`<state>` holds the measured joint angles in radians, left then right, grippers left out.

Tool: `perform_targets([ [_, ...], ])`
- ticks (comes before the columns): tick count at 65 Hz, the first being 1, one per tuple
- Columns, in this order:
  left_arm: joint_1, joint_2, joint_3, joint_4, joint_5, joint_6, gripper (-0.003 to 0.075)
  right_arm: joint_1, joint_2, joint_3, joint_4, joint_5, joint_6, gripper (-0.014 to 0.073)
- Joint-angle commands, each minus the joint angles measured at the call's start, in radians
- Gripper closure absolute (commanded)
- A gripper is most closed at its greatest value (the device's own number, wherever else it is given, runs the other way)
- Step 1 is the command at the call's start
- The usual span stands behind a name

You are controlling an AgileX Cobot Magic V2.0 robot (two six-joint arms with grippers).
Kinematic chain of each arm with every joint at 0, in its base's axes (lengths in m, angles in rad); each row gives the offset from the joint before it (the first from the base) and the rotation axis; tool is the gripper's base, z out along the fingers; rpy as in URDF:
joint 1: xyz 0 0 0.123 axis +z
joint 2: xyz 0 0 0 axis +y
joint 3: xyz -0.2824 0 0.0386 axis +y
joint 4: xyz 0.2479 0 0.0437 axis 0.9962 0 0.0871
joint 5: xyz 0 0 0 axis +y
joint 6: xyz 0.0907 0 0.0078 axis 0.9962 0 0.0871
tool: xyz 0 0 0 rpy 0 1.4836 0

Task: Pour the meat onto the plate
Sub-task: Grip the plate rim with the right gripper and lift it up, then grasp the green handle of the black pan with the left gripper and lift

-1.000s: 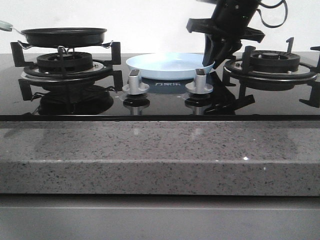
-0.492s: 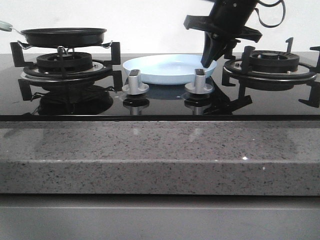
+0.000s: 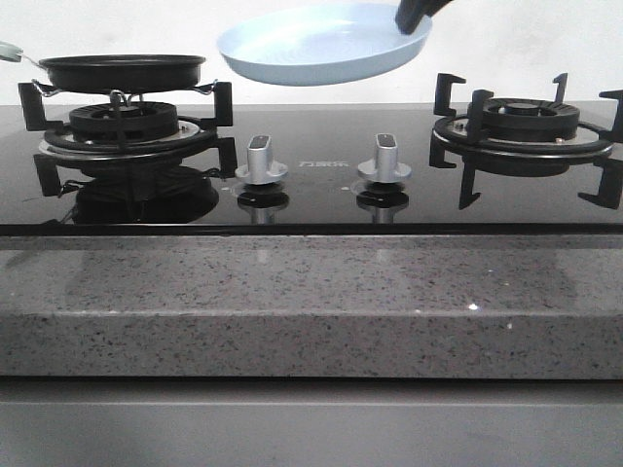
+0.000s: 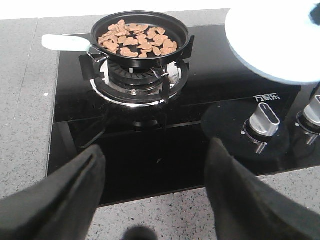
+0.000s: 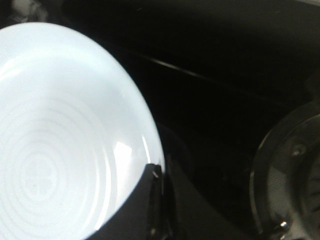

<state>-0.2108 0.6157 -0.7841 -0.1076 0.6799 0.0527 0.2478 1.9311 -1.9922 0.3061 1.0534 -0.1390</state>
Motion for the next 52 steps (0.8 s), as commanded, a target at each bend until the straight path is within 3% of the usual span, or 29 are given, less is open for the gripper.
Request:
perform_targets([
  [1,-0.007,0.007,-0.026,-0.01,-0.076,-0.001,0.028,0.021,-0.14,0.086,0.039,-0.098,-0.041,0.0707],
  [25,-0.007,0.007,-0.026,-0.01,-0.076,-0.001,0.028,0.042,-0.402,0.606,0.101,-0.373,-0.047,0.0707],
  [52,-0.007,0.007,-0.026,-0.01,-0.076,-0.001,0.028,0.042,-0.415,0.731,0.146,-0.455,-0.048,0.0707],
])
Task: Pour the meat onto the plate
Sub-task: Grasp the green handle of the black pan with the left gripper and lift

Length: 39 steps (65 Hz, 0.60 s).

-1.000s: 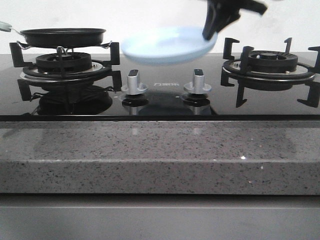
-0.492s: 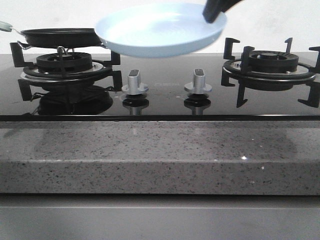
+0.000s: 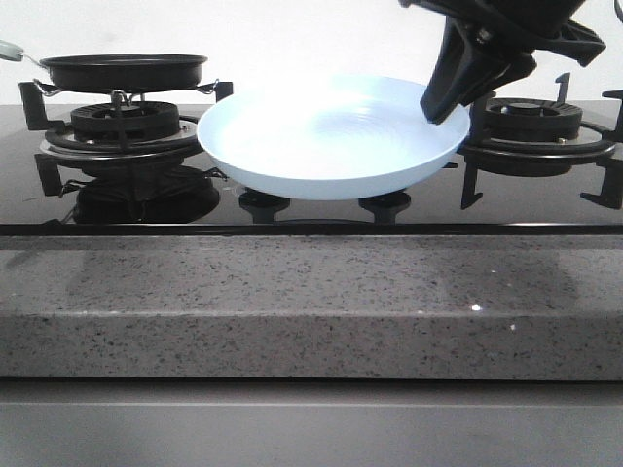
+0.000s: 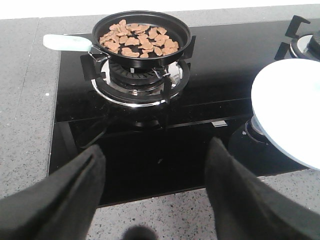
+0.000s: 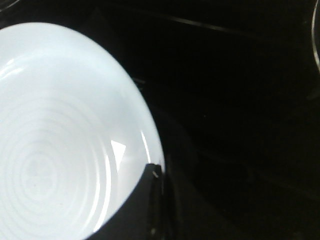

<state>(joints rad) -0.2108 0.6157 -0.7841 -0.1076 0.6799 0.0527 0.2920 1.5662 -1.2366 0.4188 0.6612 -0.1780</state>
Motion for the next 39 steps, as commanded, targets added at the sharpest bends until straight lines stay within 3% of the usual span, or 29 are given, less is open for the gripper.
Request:
perform_targets([
  [1,-0.007,0.007,-0.026,-0.01,-0.076,-0.001,0.028,-0.002,-0.05,-0.024,0.033,-0.062,-0.009,0.0707],
  [12,-0.007,0.007,-0.026,-0.003,-0.073,-0.001,0.0266,-0.002,-0.05,-0.024,0.033,-0.051,-0.009,0.0707],
  [21,-0.004,0.019,-0.026,0.019,-0.09,-0.007,0.0154,-0.002,-0.05,-0.024,0.033,-0.051,-0.009,0.0707],
  [26,0.008,0.055,-0.031,0.027,-0.094,-0.015,0.0129,-0.002,-0.05,-0.024,0.033,-0.051,-0.009,0.0707],
  [39,0.087,0.243,-0.167,0.029,0.059,-0.014,0.0134,-0.002,-0.05,-0.024,0.033,-0.05,-0.009,0.0707],
])
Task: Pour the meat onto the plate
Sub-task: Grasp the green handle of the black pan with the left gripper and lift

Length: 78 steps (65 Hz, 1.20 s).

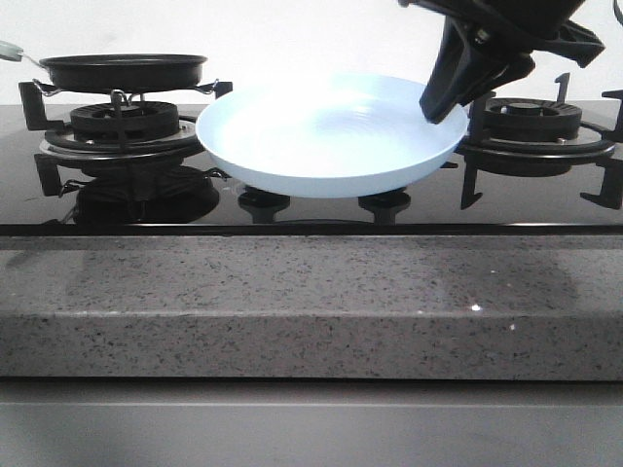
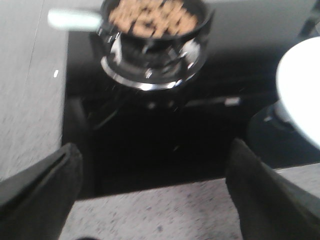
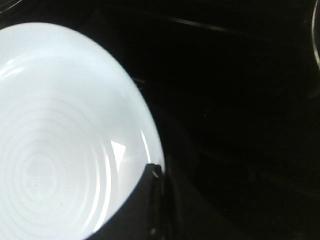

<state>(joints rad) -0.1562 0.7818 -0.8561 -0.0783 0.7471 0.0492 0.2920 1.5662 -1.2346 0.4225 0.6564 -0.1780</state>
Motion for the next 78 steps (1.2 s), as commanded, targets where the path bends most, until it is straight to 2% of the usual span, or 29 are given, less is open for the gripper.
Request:
perform_targets([
  [1,0.045,0.094,-0.109,0.0,0.002,-0.005,0.0134,-0.002,-0.05,-0.026,0.03,-0.045,-0.009,0.0707],
  [10,0.14,0.242,-0.217,-0.081,0.038,0.049,0.0134,-0.002,-0.05,-0.026,0.03,-0.043,-0.009,0.0707],
  [26,0.369,0.435,-0.321,-0.632,0.09,0.381,0.0134,-0.002,-0.05,-0.026,0.03,-0.042,-0.009,0.0707],
  [34,0.435,0.522,-0.352,-0.822,0.093,0.44,0.0134,-0.002,-0.05,-0.026,0.03,-0.042,-0.009,0.0707],
  [56,0.458,0.765,-0.468,-1.029,0.08,0.447,0.0134,-0.002,-0.05,-0.026,0.03,-0.042,-0.009,0.0707],
  [78,0.458,0.932,-0.547,-1.189,0.065,0.452,0.0135,-0.002,-0.05,-0.026,0.03,-0.039,-0.009,0.0707],
])
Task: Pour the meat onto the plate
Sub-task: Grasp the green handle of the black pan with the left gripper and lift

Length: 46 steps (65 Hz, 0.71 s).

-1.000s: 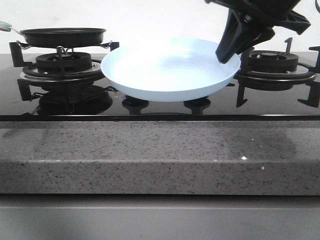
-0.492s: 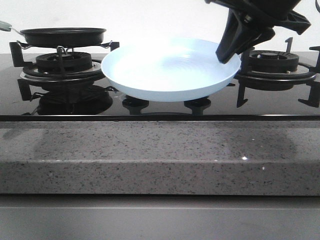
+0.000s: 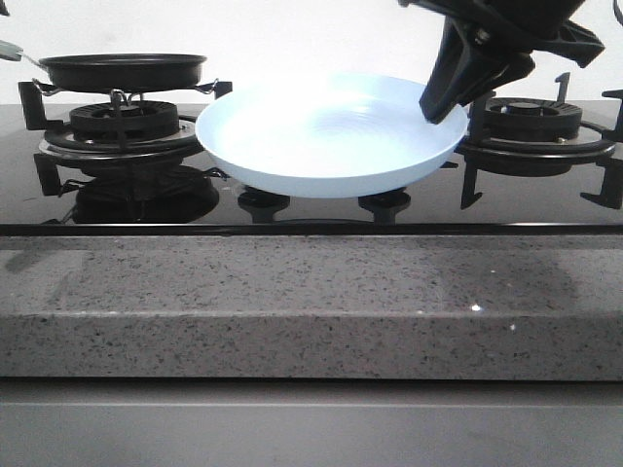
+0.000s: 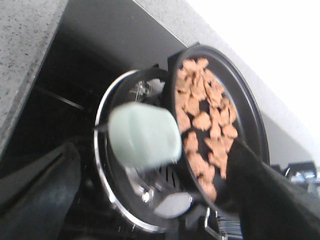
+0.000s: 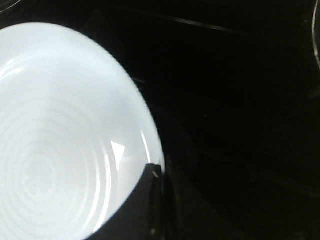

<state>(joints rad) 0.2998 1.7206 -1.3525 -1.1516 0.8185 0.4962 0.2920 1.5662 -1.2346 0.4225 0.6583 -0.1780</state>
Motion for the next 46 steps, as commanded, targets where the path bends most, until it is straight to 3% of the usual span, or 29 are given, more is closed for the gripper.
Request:
perform_targets([
  [1,0.002,-0.001,-0.055,-0.126,-0.001,0.011,0.0135,-0.002,-0.05,-0.026,0.03,-0.041,-0.009,0.0707],
  [21,0.0,0.059,-0.067,-0.268,0.032,0.071,0.015,-0.002,-0.05,-0.026,0.03,-0.041,-0.009,0.0707],
  [46,0.0,0.068,-0.067,-0.331,0.06,0.08,0.0435,-0.002,-0.05,-0.026,0.03,-0.039,-0.009,0.0707],
])
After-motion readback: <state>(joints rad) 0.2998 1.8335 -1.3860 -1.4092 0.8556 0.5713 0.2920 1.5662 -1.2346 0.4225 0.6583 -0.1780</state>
